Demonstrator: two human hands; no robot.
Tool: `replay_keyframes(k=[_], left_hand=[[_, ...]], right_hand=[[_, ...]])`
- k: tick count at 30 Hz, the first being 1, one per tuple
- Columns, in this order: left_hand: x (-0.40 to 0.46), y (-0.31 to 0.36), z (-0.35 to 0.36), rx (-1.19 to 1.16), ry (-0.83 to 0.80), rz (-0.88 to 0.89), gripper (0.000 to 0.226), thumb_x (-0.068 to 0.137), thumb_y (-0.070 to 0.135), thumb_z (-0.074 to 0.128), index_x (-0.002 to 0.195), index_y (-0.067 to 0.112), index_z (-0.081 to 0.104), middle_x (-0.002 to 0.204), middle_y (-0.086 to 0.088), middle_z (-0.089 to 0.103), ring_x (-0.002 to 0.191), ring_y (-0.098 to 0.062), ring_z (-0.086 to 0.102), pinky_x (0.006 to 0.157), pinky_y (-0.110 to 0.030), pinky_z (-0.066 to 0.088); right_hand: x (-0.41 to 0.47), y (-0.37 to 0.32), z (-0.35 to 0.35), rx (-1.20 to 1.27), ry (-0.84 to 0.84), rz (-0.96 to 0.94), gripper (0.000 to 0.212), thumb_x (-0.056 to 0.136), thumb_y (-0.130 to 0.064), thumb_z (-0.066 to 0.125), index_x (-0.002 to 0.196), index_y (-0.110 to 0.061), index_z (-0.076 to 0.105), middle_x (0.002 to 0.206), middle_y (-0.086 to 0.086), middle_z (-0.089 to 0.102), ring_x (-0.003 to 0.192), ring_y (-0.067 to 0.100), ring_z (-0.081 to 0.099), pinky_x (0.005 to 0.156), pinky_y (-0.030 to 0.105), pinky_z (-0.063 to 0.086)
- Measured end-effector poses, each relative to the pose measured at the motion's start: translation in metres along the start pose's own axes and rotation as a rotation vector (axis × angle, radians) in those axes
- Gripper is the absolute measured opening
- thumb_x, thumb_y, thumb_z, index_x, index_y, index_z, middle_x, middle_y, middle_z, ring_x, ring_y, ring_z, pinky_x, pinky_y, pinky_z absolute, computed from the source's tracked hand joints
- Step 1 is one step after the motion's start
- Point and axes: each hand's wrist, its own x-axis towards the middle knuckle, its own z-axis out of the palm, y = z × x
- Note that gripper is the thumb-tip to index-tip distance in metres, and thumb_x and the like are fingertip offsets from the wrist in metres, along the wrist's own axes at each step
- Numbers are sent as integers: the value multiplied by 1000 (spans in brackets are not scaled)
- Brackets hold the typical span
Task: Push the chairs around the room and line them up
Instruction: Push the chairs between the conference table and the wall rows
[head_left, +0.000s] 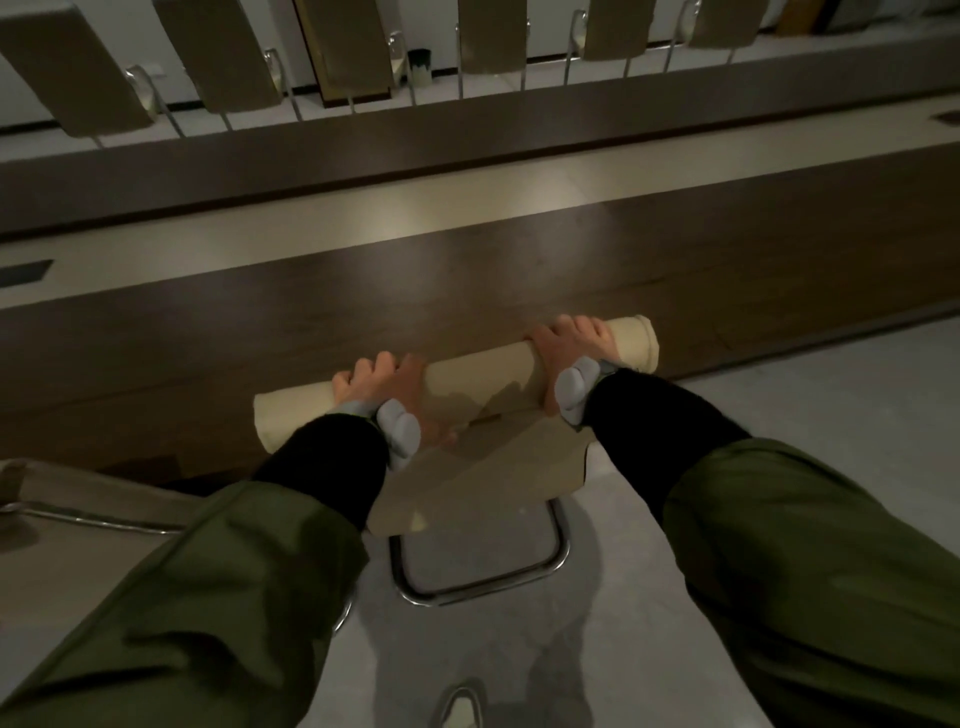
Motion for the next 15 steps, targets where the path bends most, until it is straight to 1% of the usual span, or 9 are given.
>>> replay_keyframes(k=[2, 4, 6, 7, 9, 12, 13, 14, 15], left_hand=[[-4, 3, 0, 31, 27, -17, 102, 55, 90, 61, 138, 35, 38, 133, -4, 42, 125, -33, 42, 105, -51, 31], [-6, 7, -3, 21, 24, -12, 98, 60, 86, 63, 139, 33, 39, 136, -5, 41, 126, -34, 40, 105, -50, 29], [-6, 9, -4, -4, 15, -22, 96, 62, 83, 65, 139, 31, 39, 135, -6, 40, 127, -34, 38, 105, -50, 28], [-4, 9, -4, -5, 15, -21, 97, 62, 83, 66, 139, 30, 39, 135, -6, 40, 126, -34, 38, 105, -50, 28], [-2, 12, -4, -7, 13, 7, 95, 65, 79, 68, 139, 27, 38, 135, -7, 39, 124, -34, 39, 105, -52, 29], [0, 29, -5, 0, 38, 70, 87, 70, 70, 71, 136, 25, 37, 133, -9, 40, 122, -35, 41, 103, -49, 33], [-3, 38, -4, -11, 82, 79, 82, 69, 70, 71, 132, 25, 41, 130, -9, 43, 119, -35, 44, 100, -48, 35], [-2, 51, -2, -17, 173, 107, 76, 67, 71, 69, 124, 24, 49, 122, -9, 47, 111, -35, 50, 93, -46, 39], [-3, 62, 0, -21, 258, 133, 69, 63, 71, 67, 112, 22, 57, 109, -9, 52, 99, -35, 56, 83, -43, 43]], right_hand=[[-7, -2, 2, 17, 28, 26, 75, 74, -38, 76, 139, -29, 41, 134, 4, 45, 128, 30, 40, 111, 41, 24], [-12, -5, 5, 46, 33, 55, 78, 79, -37, 73, 146, -29, 34, 141, 3, 42, 134, 29, 35, 113, 43, 23], [-16, -6, 7, 50, 28, 67, 92, 71, -34, 77, 149, -31, 28, 146, 1, 36, 139, 29, 28, 113, 45, 22], [-19, -7, 6, 60, 18, 74, 97, 69, -33, 78, 149, -31, 24, 149, 1, 32, 142, 29, 23, 113, 47, 20], [-27, -5, 8, 109, -8, 90, 98, 73, -29, 75, 152, -32, 17, 157, 0, 20, 148, 28, 11, 116, 52, 15], [-40, 0, 7, 153, -19, 115, 104, 69, -28, 73, 152, -34, 12, 161, -3, 10, 150, 26, 5, 116, 57, 13], [-44, 0, 6, 171, -27, 121, 104, 69, -29, 72, 153, -34, 12, 162, -4, 9, 150, 26, 4, 116, 58, 12], [-50, 3, 4, 176, -33, 130, 103, 70, -29, 73, 153, -33, 12, 162, -4, 8, 150, 25, 4, 116, 58, 12], [-56, 6, 3, 171, -39, 135, 104, 70, -29, 73, 154, -33, 13, 162, -4, 8, 150, 25, 4, 116, 57, 13]])
